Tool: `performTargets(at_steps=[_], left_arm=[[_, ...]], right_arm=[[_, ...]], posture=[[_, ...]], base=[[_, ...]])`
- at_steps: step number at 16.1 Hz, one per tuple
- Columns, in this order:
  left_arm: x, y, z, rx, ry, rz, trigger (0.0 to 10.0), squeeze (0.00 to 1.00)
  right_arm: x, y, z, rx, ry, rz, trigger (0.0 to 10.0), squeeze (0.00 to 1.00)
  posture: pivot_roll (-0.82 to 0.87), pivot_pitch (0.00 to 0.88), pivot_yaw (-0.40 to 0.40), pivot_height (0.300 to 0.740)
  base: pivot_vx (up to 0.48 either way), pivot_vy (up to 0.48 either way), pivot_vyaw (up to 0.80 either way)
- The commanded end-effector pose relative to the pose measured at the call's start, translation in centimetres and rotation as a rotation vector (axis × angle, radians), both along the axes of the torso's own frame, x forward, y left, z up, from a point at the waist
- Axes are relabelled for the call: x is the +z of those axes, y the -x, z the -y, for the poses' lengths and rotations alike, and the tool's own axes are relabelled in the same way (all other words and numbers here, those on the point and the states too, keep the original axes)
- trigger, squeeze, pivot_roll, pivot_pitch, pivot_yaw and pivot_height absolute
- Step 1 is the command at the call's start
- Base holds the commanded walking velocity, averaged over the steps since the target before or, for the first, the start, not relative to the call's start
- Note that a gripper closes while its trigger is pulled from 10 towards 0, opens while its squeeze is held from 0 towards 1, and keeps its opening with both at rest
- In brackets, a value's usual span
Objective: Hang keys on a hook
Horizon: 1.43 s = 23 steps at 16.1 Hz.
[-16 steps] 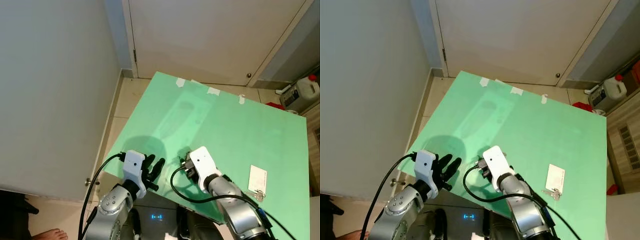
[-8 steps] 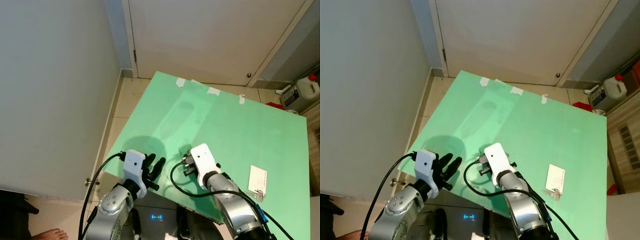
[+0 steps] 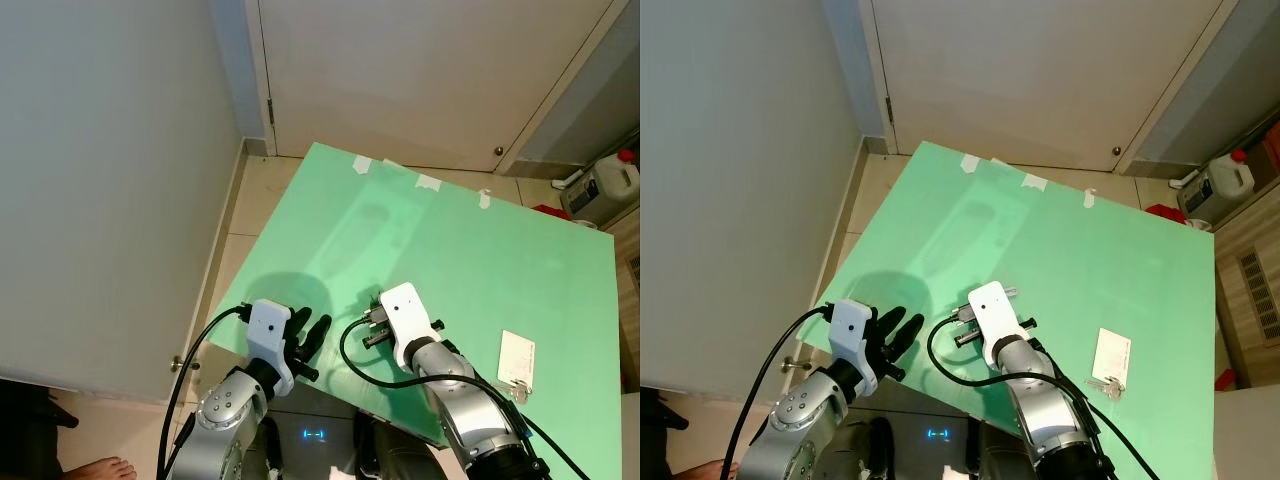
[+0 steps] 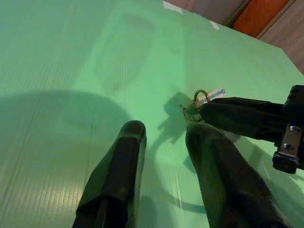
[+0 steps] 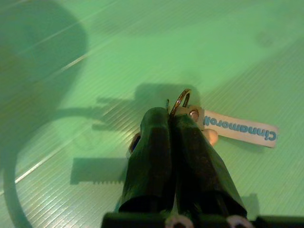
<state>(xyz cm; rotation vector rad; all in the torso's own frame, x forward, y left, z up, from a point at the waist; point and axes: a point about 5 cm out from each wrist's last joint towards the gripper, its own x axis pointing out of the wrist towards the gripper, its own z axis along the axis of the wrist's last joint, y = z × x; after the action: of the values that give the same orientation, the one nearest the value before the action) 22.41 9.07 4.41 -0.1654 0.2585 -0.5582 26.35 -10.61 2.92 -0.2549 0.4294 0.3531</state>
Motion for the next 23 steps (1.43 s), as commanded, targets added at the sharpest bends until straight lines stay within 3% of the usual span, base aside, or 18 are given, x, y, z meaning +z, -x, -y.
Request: performTargets(at_steps=[1,4,5,8,12,14,16,19,20,21,22,23], left_arm=[[-0.3,0.4,0.1,-0.003,0.007,-0.020,10.0,0.00],[-0.2,0.4,0.3,-0.005,0.011,-0.019,10.0,0.00],[-0.2,0.4,0.3,-0.008,0.012,-0.017,10.0,0.00],[0.0,0.0,0.4,-0.014,0.012,-0.005,10.0,0.00],[0.6,-0.4,0.6,-0.026,0.019,0.018,10.0,0.00],[0.9,-0.7,0.6,-0.031,0.023,0.033,10.0,0.00],[1.7,-1.2,0.6,-0.036,0.038,0.067,10.0,0.00],[3.2,-2.2,0.6,-0.038,0.058,0.123,10.0,0.00],[3.8,-2.6,0.6,-0.038,0.065,0.146,10.0,0.00],[4.4,-2.9,0.7,-0.038,0.071,0.167,10.0,0.00],[4.7,-3.0,0.7,-0.039,0.074,0.176,10.0,0.00],[5.9,-3.5,0.8,-0.039,0.085,0.218,10.0,0.00]], right_arm=[[-0.6,0.3,0.5,-0.022,0.008,-0.018,0.0,0.00],[0.1,-0.2,0.6,-0.038,-0.025,0.038,0.0,0.00],[1.6,-0.6,0.2,-0.030,-0.158,0.126,0.0,0.00],[4.5,-1.1,0.2,-0.011,-0.399,0.262,0.0,0.00],[5.9,-1.0,0.2,0.030,-0.566,0.307,0.0,0.00],[7.3,-0.9,0.3,0.062,-0.741,0.340,0.0,0.00],[10.4,-0.8,0.5,0.136,-1.050,0.381,0.0,0.00],[14.1,-0.4,0.8,0.301,-1.264,0.465,0.3,0.00],[15.2,-0.3,0.8,0.354,-1.291,0.490,0.9,0.00],[15.8,-0.3,0.7,0.396,-1.284,0.503,2.5,0.00],[16.0,-0.2,0.6,0.413,-1.278,0.504,7.8,0.00],[16.5,-0.2,0.5,0.445,-1.270,0.501,10.0,0.00]], posture=[[0.05,0.240,-0.007,0.740],[0.05,0.237,-0.007,0.740],[0.05,0.234,-0.006,0.740],[0.05,0.220,-0.004,0.740],[0.05,0.210,-0.002,0.740],[0.06,0.203,0.008,0.740],[0.06,0.189,0.010,0.740],[0.08,0.174,0.010,0.740],[0.08,0.168,0.010,0.740],[0.08,0.163,0.009,0.740],[0.08,0.163,0.009,0.740],[0.08,0.156,0.006,0.740]], base=[[0.000,0.000,0.00],[0.000,0.000,0.00],[0.000,0.000,0.00],[0.000,0.000,0.00],[0.000,0.000,0.00],[0.000,0.000,0.00],[0.000,0.000,0.00],[0.000,0.000,0.00],[0.000,0.000,0.00],[0.000,0.000,0.00],[0.000,0.000,0.00],[0.000,0.000,0.00]])
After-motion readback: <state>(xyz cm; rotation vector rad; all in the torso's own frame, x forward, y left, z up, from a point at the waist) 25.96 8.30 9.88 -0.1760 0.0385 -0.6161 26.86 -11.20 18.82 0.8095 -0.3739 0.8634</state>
